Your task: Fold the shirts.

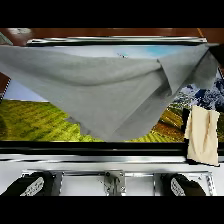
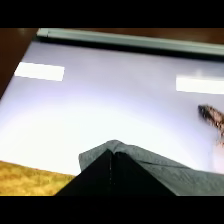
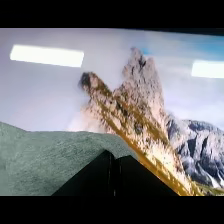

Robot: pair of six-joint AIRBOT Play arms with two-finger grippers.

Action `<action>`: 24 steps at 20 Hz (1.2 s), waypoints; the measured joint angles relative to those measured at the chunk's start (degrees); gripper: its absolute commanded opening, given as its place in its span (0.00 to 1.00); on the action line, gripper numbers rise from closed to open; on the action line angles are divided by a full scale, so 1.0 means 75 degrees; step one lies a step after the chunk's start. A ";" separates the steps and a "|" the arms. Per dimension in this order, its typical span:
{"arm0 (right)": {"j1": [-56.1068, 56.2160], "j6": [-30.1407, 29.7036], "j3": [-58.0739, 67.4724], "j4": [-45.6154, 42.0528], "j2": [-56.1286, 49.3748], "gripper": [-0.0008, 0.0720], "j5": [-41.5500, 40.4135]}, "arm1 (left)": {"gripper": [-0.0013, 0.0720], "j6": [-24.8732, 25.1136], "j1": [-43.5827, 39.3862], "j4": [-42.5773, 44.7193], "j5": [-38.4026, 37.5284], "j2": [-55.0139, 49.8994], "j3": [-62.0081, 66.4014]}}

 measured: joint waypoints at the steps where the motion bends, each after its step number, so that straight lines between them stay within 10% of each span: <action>1: 0.0000 0.0140 0.0003 0.0108 -0.0283 0.09 -0.0513 | 0.06 0.0038 -0.0003 -0.0029 -0.0207 -0.0105 -0.0344; 13: 0.0335 0.0565 0.0003 0.2975 -0.6024 0.09 -0.2410 | 0.06 0.0877 -0.0131 -0.4150 -0.0851 -0.0615 -0.7064; 14: 0.0440 0.0597 0.0003 0.3051 -0.6371 0.15 -0.2279 | 0.06 0.0915 -0.0146 -0.4433 -0.0641 -0.0618 -0.7402; 16: 0.0595 0.0624 0.0006 0.3150 -0.6849 0.85 -0.2022 | 0.06 0.0979 -0.0166 -0.4846 -0.0256 -0.0618 -0.7787; 24: -0.0338 0.0498 -0.0746 0.1008 -0.6464 0.87 0.1335 | 0.06 0.1381 -0.0184 -0.5671 0.0242 -0.0612 -0.7673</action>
